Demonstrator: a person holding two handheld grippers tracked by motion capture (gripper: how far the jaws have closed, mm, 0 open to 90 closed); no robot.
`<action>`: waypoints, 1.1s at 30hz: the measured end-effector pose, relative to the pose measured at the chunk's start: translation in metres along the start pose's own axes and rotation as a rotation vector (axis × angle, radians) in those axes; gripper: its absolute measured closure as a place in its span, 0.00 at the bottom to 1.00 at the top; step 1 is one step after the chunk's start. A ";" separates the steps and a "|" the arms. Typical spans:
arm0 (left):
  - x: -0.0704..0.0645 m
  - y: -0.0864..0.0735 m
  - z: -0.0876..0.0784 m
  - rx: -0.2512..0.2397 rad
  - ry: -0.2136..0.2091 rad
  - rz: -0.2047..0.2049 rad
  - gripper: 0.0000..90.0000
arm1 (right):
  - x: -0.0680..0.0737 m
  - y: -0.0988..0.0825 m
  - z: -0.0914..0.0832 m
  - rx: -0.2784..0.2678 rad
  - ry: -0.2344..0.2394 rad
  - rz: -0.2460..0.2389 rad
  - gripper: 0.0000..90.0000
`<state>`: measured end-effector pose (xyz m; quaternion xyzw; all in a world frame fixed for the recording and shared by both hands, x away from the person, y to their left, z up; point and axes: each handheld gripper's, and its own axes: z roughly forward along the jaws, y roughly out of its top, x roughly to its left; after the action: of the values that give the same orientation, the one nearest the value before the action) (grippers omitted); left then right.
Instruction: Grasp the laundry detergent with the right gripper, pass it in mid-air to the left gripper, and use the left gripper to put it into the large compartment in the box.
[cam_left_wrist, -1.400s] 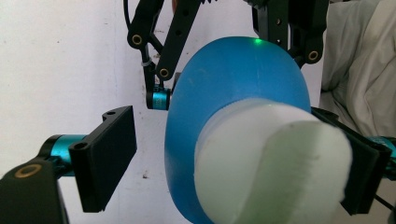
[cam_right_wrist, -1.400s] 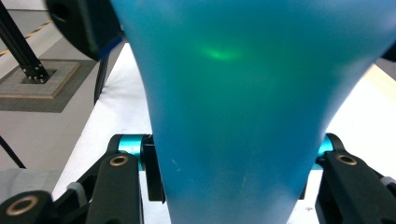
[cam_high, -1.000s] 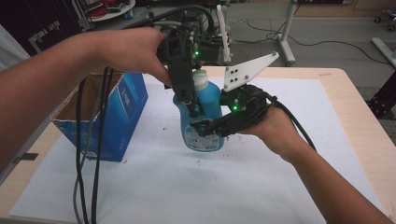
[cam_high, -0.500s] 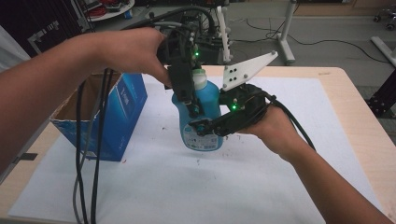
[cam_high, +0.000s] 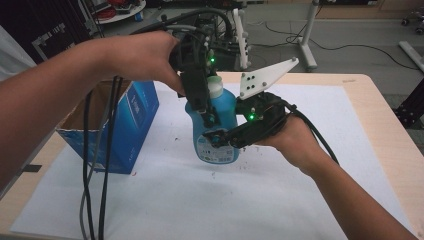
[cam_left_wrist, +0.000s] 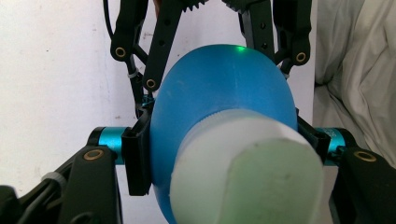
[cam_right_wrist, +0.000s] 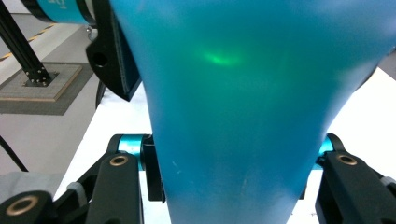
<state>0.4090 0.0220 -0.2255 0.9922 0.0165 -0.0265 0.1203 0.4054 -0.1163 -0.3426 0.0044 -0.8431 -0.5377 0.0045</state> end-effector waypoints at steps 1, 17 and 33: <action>0.000 0.000 0.000 -0.003 0.000 -0.001 0.42 | 0.000 0.000 0.000 0.001 0.000 -0.002 0.52; -0.002 0.002 -0.010 -0.003 -0.008 -0.022 0.42 | 0.004 0.009 -0.013 0.003 -0.022 0.070 0.24; -0.001 -0.017 -0.039 0.025 0.065 -0.111 0.42 | 0.004 0.004 -0.043 0.110 -0.128 0.183 0.13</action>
<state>0.4095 0.0475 -0.1918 0.9916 0.0750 -0.0013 0.1055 0.4021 -0.1538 -0.3209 -0.1067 -0.8667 -0.4872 -0.0007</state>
